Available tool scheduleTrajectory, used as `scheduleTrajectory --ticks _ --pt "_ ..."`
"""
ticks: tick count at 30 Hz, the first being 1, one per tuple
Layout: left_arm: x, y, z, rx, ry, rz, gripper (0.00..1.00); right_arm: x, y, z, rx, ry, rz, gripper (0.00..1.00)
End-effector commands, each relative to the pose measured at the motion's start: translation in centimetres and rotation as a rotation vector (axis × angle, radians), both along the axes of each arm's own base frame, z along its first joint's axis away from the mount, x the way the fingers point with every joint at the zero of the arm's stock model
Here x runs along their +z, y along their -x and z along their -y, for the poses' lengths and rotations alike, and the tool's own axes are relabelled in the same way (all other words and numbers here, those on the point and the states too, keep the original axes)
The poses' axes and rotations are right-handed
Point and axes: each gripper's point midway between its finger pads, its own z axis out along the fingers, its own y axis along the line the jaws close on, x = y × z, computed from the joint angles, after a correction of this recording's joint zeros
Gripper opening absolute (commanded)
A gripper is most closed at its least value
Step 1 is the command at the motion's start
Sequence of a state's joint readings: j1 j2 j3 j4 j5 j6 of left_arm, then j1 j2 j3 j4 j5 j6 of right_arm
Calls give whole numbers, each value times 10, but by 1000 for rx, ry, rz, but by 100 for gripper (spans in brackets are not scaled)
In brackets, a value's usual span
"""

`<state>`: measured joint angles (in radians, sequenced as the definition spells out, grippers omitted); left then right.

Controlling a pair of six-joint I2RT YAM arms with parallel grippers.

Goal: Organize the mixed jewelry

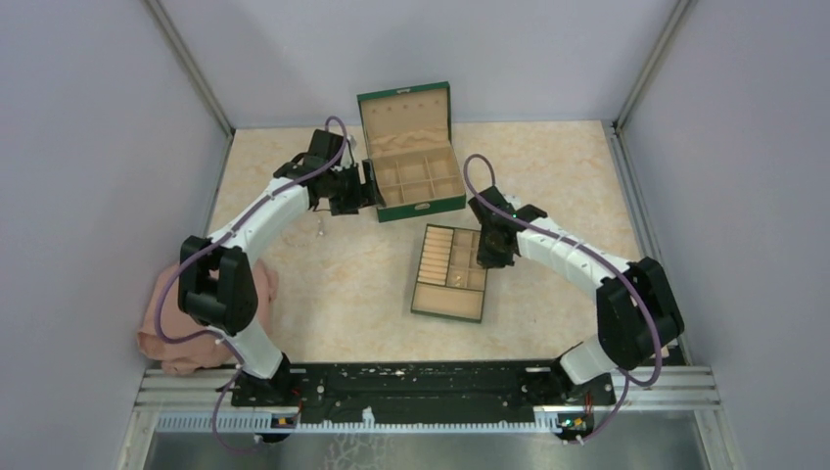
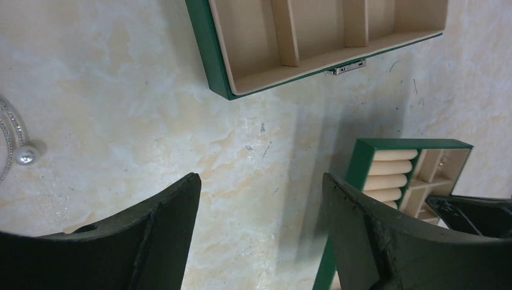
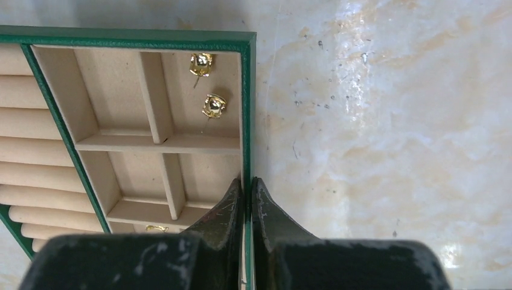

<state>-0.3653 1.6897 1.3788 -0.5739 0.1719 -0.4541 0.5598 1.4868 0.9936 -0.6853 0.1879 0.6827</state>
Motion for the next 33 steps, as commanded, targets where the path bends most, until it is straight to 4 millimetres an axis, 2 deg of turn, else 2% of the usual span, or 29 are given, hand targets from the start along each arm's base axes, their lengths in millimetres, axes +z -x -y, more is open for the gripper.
scheduleTrajectory --ticks 1,6,9,12,16,17,22,26,29,33 --pt "15 -16 3 29 22 49 80 51 -7 1 -37 -14 31 0" --pt "17 -22 -2 56 39 49 80 83 -19 -6 -126 -40 43 0" --pt "23 -23 -8 74 50 50 80 103 -36 -11 -196 -63 84 0" --pt "31 -23 -18 110 51 56 80 113 -57 -22 -292 -98 102 0" --pt "38 -15 -34 185 26 60 80 113 -82 -31 -479 -93 61 0" --pt "38 -11 -37 209 25 60 80 116 -93 -35 -526 -90 56 0" --pt "55 1 -52 279 24 127 80 123 -124 -42 -755 -97 -23 0" --pt "67 4 -64 302 -11 167 81 104 -141 -58 -902 -233 -96 0" --pt "69 8 -66 297 -20 171 81 92 -149 -60 -999 -269 -89 0" --pt "68 14 -66 293 -15 167 81 87 -160 -65 -1062 -303 -77 0"
